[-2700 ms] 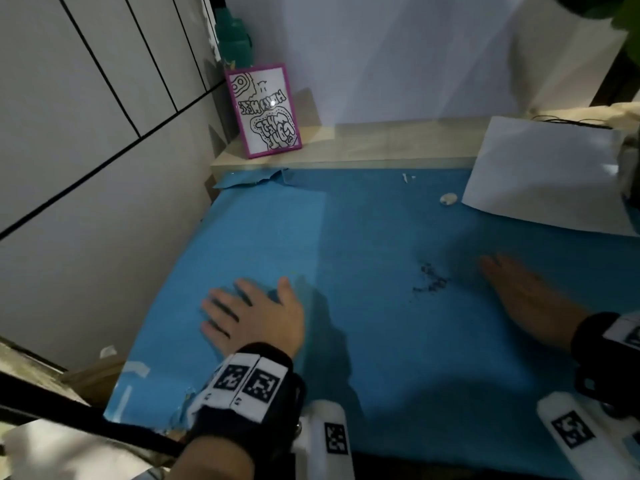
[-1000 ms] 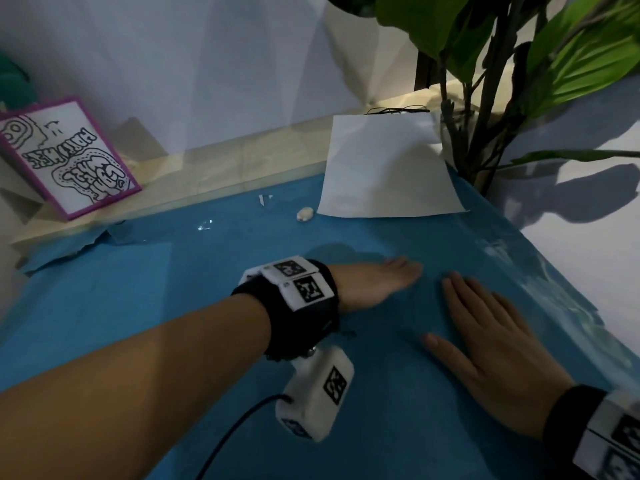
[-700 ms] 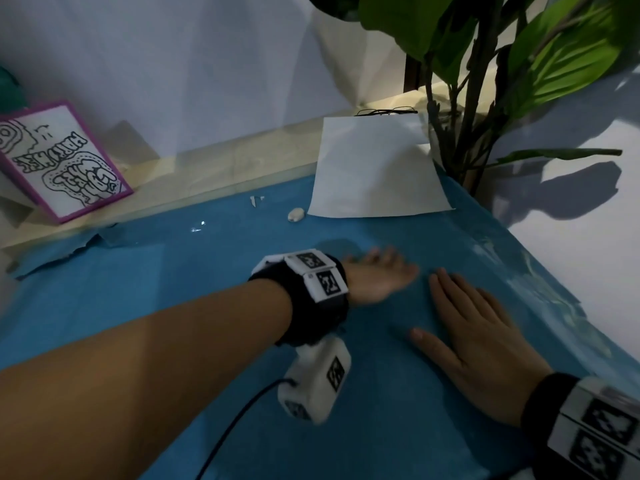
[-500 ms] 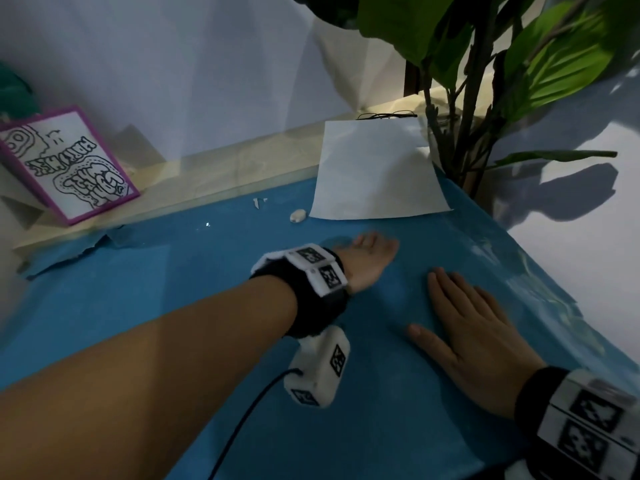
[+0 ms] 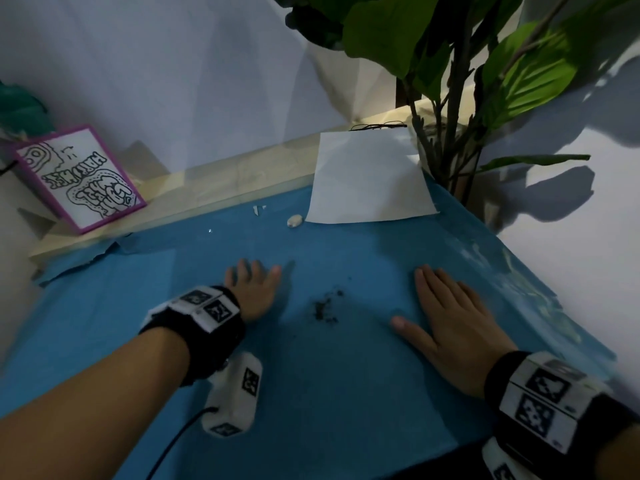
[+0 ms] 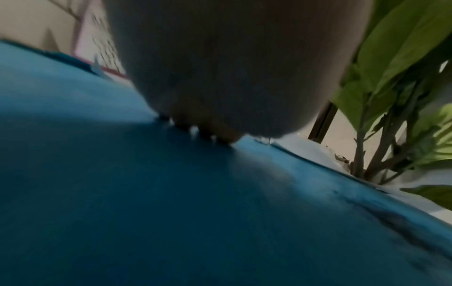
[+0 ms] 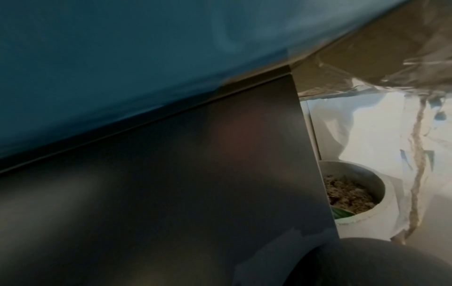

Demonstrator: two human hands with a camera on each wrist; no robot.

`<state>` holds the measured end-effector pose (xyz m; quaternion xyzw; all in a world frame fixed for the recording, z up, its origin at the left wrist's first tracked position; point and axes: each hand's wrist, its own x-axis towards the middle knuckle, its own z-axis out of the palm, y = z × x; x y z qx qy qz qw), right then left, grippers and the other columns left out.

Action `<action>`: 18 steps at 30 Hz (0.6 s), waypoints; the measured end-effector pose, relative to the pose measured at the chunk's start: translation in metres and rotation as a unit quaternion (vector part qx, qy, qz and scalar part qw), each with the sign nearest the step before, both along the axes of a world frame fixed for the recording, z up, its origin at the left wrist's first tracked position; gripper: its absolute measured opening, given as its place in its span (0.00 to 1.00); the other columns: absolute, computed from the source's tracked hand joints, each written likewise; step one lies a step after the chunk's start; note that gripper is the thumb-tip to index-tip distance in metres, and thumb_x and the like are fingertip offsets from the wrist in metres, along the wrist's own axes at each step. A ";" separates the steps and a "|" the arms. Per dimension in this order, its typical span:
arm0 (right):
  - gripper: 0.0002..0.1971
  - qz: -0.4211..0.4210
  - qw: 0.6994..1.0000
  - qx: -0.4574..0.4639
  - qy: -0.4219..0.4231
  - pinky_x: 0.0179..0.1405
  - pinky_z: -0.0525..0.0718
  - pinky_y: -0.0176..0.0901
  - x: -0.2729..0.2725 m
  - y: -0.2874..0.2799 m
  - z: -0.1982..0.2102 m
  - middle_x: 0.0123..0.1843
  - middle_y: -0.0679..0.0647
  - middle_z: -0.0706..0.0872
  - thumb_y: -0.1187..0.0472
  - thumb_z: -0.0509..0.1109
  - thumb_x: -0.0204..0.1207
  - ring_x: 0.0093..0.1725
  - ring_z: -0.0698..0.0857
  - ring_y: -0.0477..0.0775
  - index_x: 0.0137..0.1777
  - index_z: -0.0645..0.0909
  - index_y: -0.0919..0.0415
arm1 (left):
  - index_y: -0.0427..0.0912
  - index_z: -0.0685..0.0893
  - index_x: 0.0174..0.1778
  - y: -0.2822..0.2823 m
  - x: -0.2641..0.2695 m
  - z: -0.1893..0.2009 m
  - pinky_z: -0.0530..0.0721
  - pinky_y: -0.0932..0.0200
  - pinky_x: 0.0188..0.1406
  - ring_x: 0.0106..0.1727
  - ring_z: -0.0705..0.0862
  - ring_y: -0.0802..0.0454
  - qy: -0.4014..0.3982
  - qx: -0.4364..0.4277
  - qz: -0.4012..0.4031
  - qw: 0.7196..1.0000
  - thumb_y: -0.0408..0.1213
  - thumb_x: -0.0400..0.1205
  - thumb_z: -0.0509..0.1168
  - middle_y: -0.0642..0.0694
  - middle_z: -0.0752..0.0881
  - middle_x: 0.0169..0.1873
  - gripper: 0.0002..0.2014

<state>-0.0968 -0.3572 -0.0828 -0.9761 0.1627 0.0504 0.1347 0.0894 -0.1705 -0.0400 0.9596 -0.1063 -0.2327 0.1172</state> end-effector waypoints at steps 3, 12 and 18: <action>0.57 -0.001 1.000 -0.006 0.005 0.77 0.32 0.40 0.000 0.000 0.001 0.84 0.48 0.35 0.23 0.18 0.54 0.83 0.36 0.47 0.82 0.31 0.56 | 0.42 0.51 0.84 -0.021 -0.034 -0.005 0.41 0.43 0.80 0.84 0.44 0.44 -0.005 -0.047 -0.055 0.997 0.49 0.90 0.39 0.41 0.48 0.84 0.27; 0.59 -0.005 1.000 -0.013 0.001 0.79 0.35 0.41 0.001 0.000 -0.001 0.85 0.49 0.38 0.22 0.16 0.52 0.83 0.39 0.48 0.83 0.34 0.56 | 0.47 0.47 0.85 -0.011 -0.065 -0.001 0.39 0.41 0.79 0.84 0.38 0.47 -0.106 -0.055 -0.010 0.993 0.51 0.88 0.36 0.45 0.42 0.84 0.28; 0.63 -0.010 1.000 -0.017 -0.001 0.79 0.35 0.41 0.002 0.001 0.000 0.85 0.50 0.38 0.22 0.11 0.47 0.83 0.38 0.48 0.83 0.34 0.57 | 0.40 0.40 0.84 -0.022 -0.098 -0.024 0.37 0.43 0.80 0.83 0.35 0.44 -0.054 -0.019 0.106 0.993 0.59 0.86 0.36 0.39 0.38 0.83 0.35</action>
